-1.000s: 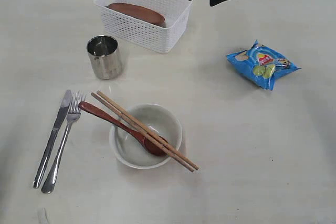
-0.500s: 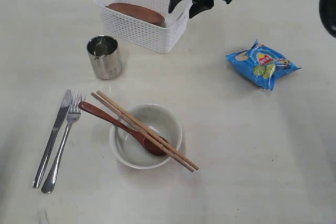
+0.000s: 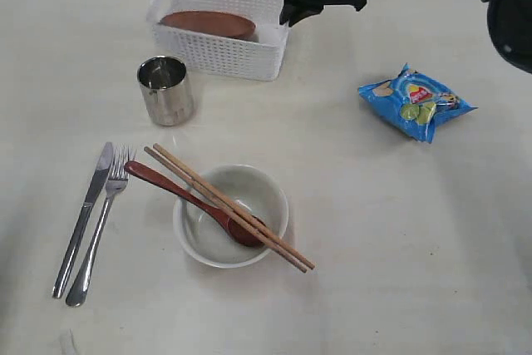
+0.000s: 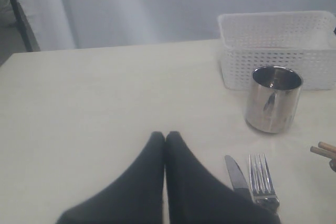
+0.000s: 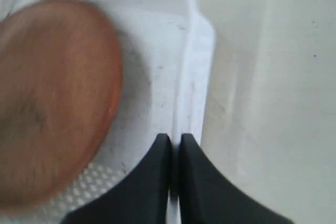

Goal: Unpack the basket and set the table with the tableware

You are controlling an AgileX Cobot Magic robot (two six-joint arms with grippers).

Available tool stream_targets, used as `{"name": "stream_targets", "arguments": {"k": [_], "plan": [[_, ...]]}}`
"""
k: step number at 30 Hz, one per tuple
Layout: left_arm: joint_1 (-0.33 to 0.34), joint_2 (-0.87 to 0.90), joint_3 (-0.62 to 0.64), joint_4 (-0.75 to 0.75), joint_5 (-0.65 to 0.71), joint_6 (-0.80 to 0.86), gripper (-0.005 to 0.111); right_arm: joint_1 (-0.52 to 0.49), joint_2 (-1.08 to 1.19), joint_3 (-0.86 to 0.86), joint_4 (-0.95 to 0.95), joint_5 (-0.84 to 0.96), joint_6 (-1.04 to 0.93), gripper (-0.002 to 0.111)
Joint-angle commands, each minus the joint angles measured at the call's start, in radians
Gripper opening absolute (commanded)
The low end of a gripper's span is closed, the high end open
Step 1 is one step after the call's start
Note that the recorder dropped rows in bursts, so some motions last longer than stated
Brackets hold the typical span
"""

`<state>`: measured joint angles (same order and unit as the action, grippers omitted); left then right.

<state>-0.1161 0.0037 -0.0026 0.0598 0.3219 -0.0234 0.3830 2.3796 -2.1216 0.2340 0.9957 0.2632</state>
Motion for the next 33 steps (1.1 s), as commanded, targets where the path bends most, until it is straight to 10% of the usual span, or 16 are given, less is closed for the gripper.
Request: {"name": "stream_targets", "arguments": {"k": [1, 33], "plan": [[0.002, -0.004, 0.003, -0.008, -0.002, 0.001, 0.0, -0.025, -0.003, -0.037, -0.106, 0.035, 0.024, -0.001], [0.002, -0.004, 0.003, -0.008, -0.002, 0.001, 0.0, -0.159, -0.184, -0.11, -0.427, 0.225, -0.22, -0.001]]}}
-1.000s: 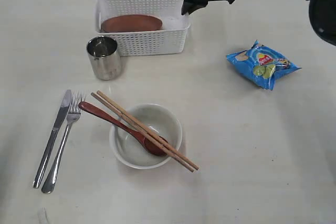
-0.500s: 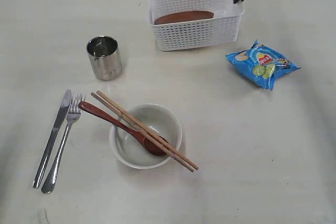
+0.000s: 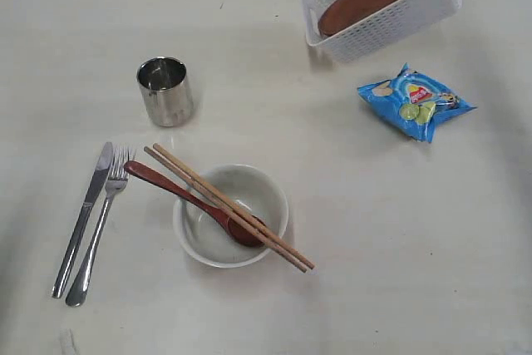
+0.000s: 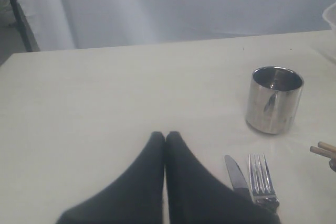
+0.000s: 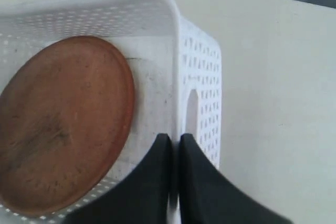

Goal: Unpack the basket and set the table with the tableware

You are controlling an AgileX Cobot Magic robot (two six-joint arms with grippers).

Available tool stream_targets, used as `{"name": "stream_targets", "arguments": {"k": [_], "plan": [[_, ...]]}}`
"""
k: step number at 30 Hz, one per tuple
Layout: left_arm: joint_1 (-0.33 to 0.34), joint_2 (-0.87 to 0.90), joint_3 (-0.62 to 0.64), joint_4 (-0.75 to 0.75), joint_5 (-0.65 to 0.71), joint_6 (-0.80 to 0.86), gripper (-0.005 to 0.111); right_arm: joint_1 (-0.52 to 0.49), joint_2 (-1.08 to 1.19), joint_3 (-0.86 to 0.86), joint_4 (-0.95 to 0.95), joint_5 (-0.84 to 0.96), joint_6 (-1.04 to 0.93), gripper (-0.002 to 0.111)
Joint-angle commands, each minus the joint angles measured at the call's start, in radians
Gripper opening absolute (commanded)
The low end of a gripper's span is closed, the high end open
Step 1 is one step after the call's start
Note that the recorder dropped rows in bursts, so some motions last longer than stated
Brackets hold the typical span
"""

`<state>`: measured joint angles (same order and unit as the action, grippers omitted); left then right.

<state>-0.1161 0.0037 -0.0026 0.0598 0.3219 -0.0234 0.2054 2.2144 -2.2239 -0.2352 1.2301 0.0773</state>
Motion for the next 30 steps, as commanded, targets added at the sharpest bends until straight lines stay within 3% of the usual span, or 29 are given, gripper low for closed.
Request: {"name": "stream_targets", "arguments": {"k": [1, 4, 22, 30], "plan": [[0.002, -0.004, 0.003, -0.008, -0.002, 0.001, 0.0, 0.023, -0.019, -0.007, 0.077, -0.009, -0.057, -0.001], [0.002, -0.004, 0.003, -0.008, -0.002, 0.001, 0.0, 0.029, -0.011, -0.007, 0.167, -0.009, -0.099, -0.001], [0.002, -0.004, 0.003, -0.008, -0.002, 0.001, 0.0, 0.029, 0.062, 0.126, 0.137, -0.009, -0.142, 0.001], [0.002, -0.004, 0.003, -0.008, -0.002, 0.001, 0.0, 0.029, 0.053, 0.116, 0.187, -0.009, -0.136, 0.049]]}}
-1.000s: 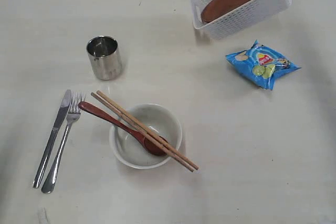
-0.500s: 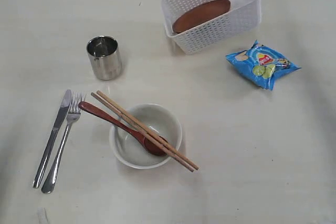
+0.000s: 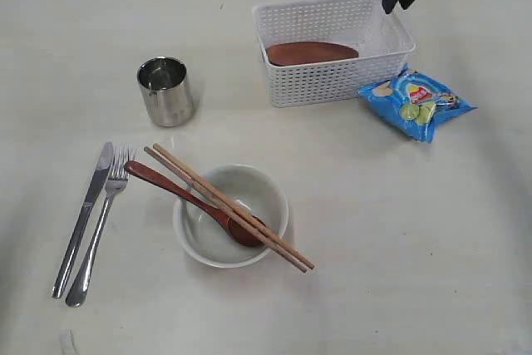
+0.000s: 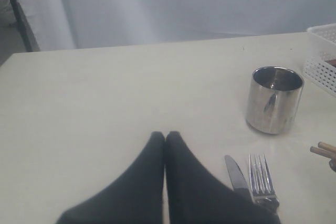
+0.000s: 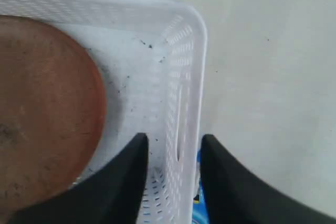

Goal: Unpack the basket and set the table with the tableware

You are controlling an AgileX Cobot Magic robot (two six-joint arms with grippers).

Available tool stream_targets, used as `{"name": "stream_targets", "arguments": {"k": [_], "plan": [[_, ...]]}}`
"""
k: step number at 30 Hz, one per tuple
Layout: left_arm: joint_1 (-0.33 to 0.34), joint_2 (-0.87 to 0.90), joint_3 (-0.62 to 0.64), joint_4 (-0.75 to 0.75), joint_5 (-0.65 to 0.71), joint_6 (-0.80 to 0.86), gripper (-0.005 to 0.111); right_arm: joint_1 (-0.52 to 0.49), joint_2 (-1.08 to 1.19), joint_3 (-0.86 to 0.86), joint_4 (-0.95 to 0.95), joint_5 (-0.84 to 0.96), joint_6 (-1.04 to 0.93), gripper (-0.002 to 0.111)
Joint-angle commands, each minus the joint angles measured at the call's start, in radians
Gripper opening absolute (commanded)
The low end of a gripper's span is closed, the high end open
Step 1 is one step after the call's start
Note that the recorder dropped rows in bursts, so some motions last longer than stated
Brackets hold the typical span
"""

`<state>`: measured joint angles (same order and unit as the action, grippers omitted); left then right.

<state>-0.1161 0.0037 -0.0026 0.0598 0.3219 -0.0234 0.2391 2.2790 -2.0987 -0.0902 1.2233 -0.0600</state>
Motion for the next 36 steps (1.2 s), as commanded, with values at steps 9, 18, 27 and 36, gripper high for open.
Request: {"name": "stream_targets", "arguments": {"k": [9, 18, 27, 36], "plan": [[0.002, -0.004, 0.003, -0.008, -0.002, 0.001, 0.0, -0.005, -0.014, -0.087, 0.538, -0.002, -0.086, 0.046], [0.002, -0.004, 0.003, -0.008, -0.002, 0.001, 0.0, -0.005, 0.017, 0.015, 0.417, -0.002, 0.0, 0.046], [0.002, -0.004, 0.003, -0.008, -0.002, 0.001, 0.0, -0.007, 0.03, 0.111, 0.264, -0.002, -0.01, 0.046], [0.002, -0.004, 0.003, -0.008, -0.002, 0.001, 0.0, -0.007, 0.1, 0.111, 0.376, -0.002, -0.037, 0.046]]}}
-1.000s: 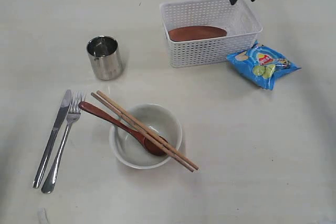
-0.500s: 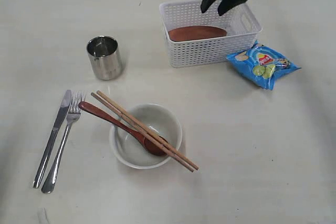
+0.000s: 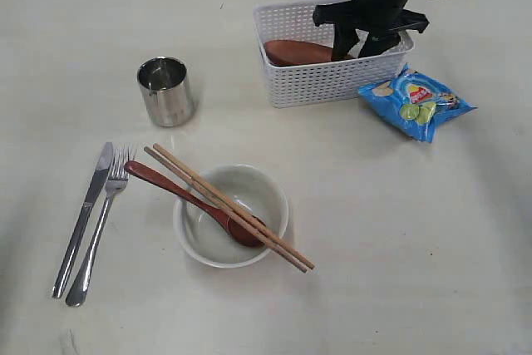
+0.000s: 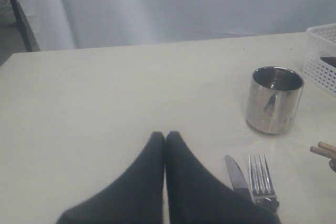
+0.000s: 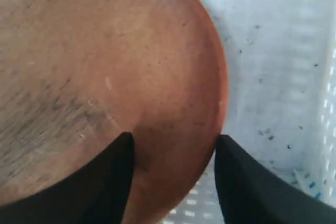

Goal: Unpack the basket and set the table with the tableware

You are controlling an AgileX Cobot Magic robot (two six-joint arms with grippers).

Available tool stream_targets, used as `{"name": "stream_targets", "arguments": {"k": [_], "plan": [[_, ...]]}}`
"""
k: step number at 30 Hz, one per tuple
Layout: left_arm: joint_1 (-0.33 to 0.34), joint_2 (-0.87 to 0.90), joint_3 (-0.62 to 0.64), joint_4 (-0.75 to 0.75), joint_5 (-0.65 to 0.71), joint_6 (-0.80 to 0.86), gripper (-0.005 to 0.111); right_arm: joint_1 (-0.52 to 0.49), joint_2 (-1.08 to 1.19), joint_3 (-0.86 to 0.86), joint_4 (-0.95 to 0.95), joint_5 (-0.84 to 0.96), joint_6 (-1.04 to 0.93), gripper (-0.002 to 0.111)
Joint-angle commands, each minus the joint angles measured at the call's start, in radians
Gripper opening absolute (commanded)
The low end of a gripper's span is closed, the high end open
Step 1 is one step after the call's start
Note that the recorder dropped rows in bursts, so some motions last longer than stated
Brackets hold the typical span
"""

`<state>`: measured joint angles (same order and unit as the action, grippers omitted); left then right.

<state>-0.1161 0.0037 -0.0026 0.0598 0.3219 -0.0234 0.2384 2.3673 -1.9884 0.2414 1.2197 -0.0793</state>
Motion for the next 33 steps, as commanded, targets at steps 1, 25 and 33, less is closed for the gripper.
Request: {"name": "stream_targets", "arguments": {"k": [1, 25, 33], "plan": [[0.002, -0.004, 0.003, -0.008, -0.002, 0.001, 0.0, -0.008, 0.012, 0.001, 0.057, 0.001, -0.018, 0.046], [0.002, -0.004, 0.003, -0.008, -0.002, 0.001, 0.0, -0.086, 0.047, 0.001, 0.433, 0.001, -0.204, 0.005], [0.002, -0.004, 0.003, -0.008, -0.002, 0.001, 0.0, -0.086, 0.02, 0.001, 0.431, 0.001, -0.235, 0.0]]}}
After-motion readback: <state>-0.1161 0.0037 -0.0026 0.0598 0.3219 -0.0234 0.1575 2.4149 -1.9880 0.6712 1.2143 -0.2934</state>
